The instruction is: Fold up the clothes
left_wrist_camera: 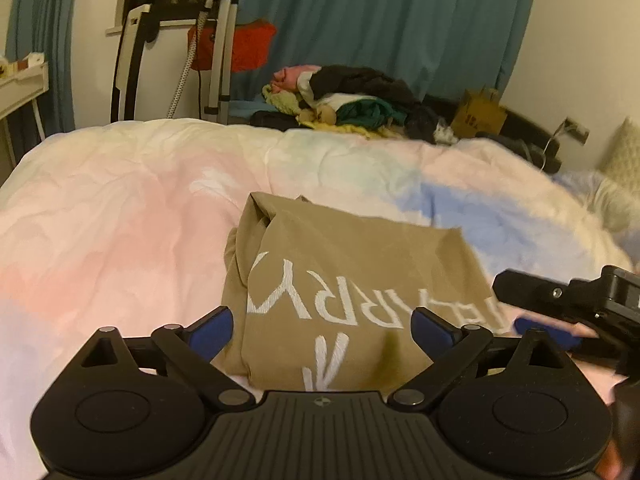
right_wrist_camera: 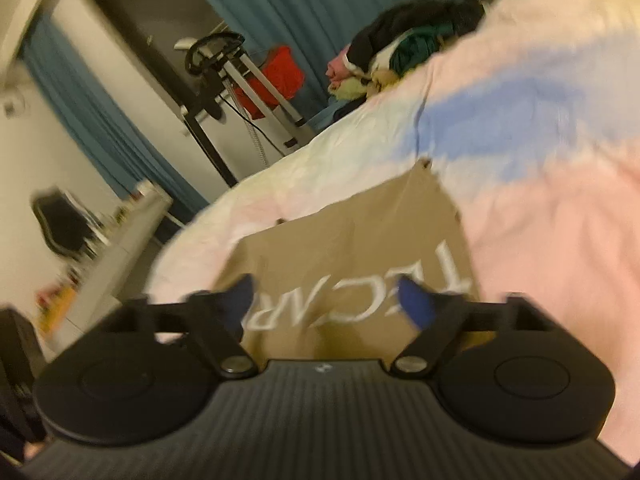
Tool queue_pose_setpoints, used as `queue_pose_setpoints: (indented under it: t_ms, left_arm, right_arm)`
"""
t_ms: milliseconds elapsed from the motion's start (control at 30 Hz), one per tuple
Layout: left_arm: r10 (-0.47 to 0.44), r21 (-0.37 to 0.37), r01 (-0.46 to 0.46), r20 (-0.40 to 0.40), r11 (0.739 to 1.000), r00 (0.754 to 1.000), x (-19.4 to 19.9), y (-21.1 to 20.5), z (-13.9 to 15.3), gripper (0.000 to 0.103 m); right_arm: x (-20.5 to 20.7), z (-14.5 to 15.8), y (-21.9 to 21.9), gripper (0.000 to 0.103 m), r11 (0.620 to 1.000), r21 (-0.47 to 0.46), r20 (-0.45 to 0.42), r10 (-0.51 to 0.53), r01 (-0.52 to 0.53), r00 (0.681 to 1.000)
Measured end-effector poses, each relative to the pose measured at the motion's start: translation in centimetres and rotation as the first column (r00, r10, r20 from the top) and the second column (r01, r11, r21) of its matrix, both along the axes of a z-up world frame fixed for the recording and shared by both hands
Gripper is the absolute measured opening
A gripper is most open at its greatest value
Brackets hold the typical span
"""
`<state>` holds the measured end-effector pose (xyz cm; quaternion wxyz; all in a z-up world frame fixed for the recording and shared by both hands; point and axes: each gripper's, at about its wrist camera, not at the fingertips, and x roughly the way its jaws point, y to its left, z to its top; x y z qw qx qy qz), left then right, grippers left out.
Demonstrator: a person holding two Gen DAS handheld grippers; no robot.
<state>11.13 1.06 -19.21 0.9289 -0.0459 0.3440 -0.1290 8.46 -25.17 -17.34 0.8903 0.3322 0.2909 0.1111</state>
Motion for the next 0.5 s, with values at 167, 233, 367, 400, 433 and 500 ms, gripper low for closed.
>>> queue_pose_setpoints:
  t_ms: [167,233,367,400,433,500]
  left_arm:
    - [0.033,-0.102,-0.034,-0.009,0.994,0.999,-1.3,1.4,0.9,0.101]
    - [0.035,-0.148,-0.040,-0.034,0.988,0.999,-1.2,1.8,0.9,0.101]
    - [0.023,-0.252,-0.049,-0.102,0.967,0.994,-0.6,2.1,0.2,0.101]
    - [0.014,-0.287,-0.051,-0.128,0.957,0.992,-0.4,2.2,-0.2,0.101]
    - [0.004,-0.322,-0.054,-0.154,0.945,0.988,-0.2,2.2,-0.6,0.101]
    - [-0.029,-0.404,-0.059,-0.208,0.913,0.978,0.4,2.4,-1.4,0.101]
  right_arm:
    - [-0.4,-3.1,-1.2,0.086,0.947,0.320,-0.129,0.039,0.004,0.991]
    - [-0.3,-5.0,-1.6,0.086,0.900,0.433,-0.192,0.043,0.045,0.980]
    - [0.3,-9.0,-2.3,0.086,0.779,0.608,-0.305,0.051,0.153,0.951]
    - [0.4,-9.8,-2.5,0.085,0.753,0.631,-0.327,0.039,0.187,0.944]
    - [0.4,-10.5,-2.7,0.084,0.726,0.652,-0.344,0.024,0.220,0.939]
    - [0.5,-11.5,-2.9,0.084,0.679,0.683,-0.361,-0.004,0.268,0.932]
